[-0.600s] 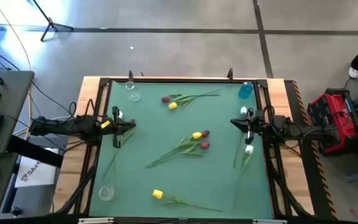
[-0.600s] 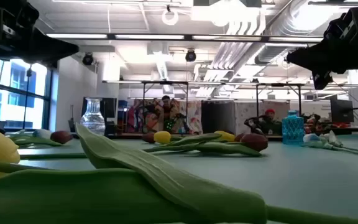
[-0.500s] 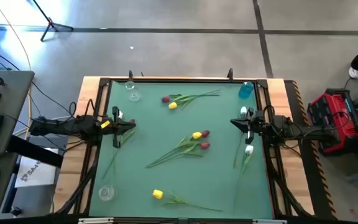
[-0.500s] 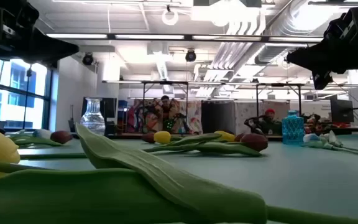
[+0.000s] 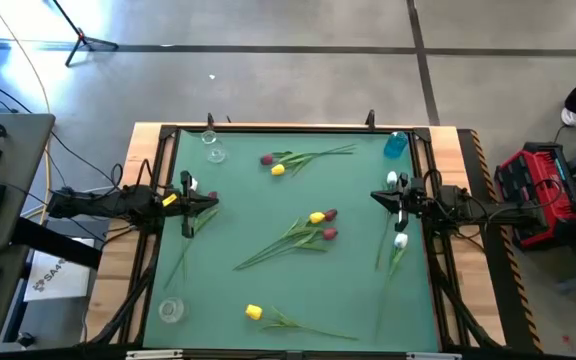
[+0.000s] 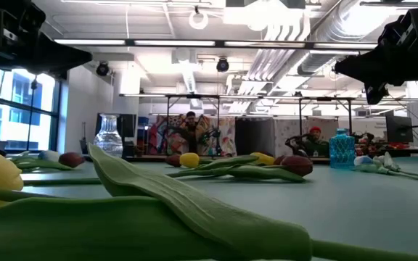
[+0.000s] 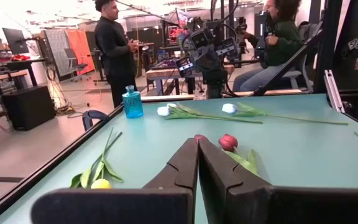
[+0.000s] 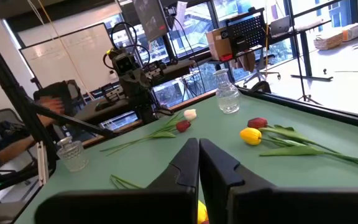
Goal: Sort flowers into vase by color
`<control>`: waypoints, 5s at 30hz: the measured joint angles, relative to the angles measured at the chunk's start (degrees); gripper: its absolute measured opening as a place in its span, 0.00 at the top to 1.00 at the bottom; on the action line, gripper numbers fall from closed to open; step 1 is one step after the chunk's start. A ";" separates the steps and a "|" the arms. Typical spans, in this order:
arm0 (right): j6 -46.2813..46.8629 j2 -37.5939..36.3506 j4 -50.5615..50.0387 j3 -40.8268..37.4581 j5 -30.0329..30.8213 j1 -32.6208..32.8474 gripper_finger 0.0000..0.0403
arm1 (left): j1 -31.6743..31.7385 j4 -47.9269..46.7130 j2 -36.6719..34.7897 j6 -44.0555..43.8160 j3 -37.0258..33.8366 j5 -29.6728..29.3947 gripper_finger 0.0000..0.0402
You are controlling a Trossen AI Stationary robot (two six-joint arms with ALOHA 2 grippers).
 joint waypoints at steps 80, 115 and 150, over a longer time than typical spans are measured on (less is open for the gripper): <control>7.74 10.56 -7.74 3.14 19.13 -1.40 0.59 | 0.02 9.07 24.48 -25.53 3.87 -18.14 0.65; -1.59 61.00 6.79 22.60 9.75 -6.71 0.63 | 14.59 46.53 64.51 -11.99 11.27 -1.74 0.65; -46.46 116.15 -42.66 85.31 -16.59 -39.30 0.68 | 14.60 46.75 80.83 -14.50 15.72 -7.67 0.65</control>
